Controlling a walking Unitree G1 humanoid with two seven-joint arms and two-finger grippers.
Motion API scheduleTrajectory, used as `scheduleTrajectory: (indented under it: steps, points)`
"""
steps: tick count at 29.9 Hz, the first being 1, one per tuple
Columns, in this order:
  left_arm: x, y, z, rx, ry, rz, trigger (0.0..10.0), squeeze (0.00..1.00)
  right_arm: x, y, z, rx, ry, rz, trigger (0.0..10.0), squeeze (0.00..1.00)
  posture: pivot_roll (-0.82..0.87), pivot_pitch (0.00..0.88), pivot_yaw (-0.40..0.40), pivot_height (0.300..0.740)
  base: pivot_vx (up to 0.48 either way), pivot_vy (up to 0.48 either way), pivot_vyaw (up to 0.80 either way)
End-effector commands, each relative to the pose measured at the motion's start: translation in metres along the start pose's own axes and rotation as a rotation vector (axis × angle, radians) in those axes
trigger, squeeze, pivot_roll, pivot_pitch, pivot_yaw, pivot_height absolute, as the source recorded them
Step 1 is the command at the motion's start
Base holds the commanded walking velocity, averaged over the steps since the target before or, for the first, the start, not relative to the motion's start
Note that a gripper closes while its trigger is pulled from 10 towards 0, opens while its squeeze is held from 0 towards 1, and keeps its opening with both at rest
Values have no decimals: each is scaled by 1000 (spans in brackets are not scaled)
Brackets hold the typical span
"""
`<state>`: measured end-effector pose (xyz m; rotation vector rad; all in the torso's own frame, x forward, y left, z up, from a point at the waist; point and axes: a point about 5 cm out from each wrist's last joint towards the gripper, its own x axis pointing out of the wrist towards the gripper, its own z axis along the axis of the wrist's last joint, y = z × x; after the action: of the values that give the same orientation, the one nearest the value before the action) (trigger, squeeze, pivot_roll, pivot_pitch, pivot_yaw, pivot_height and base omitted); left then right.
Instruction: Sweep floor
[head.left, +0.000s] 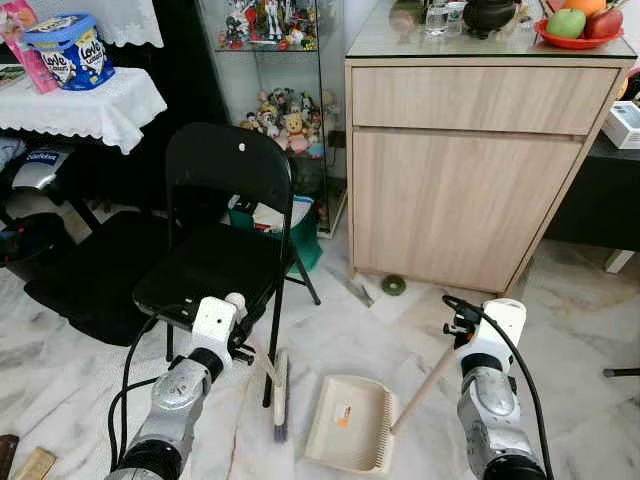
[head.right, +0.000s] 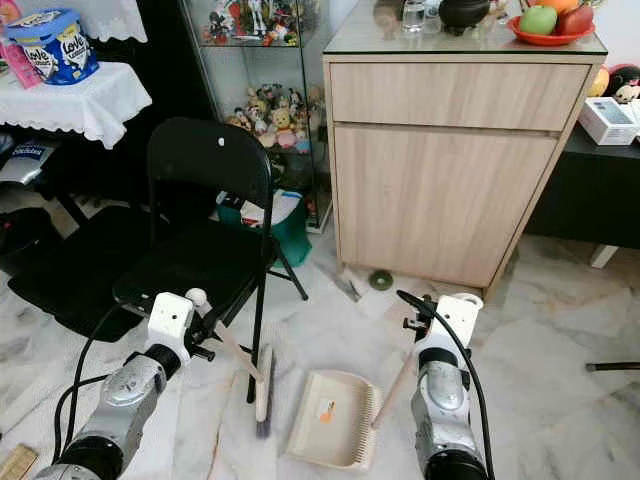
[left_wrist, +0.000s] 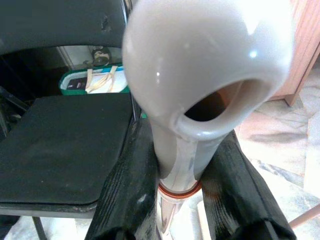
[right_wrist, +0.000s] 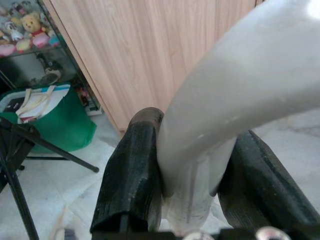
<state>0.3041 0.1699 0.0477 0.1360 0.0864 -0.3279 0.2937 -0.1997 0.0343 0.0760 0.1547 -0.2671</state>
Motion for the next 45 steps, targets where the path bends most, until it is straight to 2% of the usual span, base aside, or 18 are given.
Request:
scheduleTrajectory:
  steps: [1, 25, 30, 45]
  points:
    - [-1, 6, 3, 27, -3, 2, 10000, 0, 2, 5, 9, 5, -46, 12, 10000, 0, -35, 45, 93, 740, -274, 0, 0]
    - [-2, 8, 4, 38, -1, 10, 10000, 0, 0, 8, 8, 0, -48, 31, 10000, 0, -27, 49, 93, 740, -276, 0, 0]
    - [-4, 14, 2, 40, 18, 66, 10000, 0, 0, 12, 10, 1, -57, 46, 10000, 0, -24, 47, 91, 740, 0, 0, 748]
    - [-5, 18, 3, 33, 11, 93, 10000, 0, 1, 17, 10, 8, -51, 71, 10000, 0, -14, 45, 85, 740, 0, 0, 800]
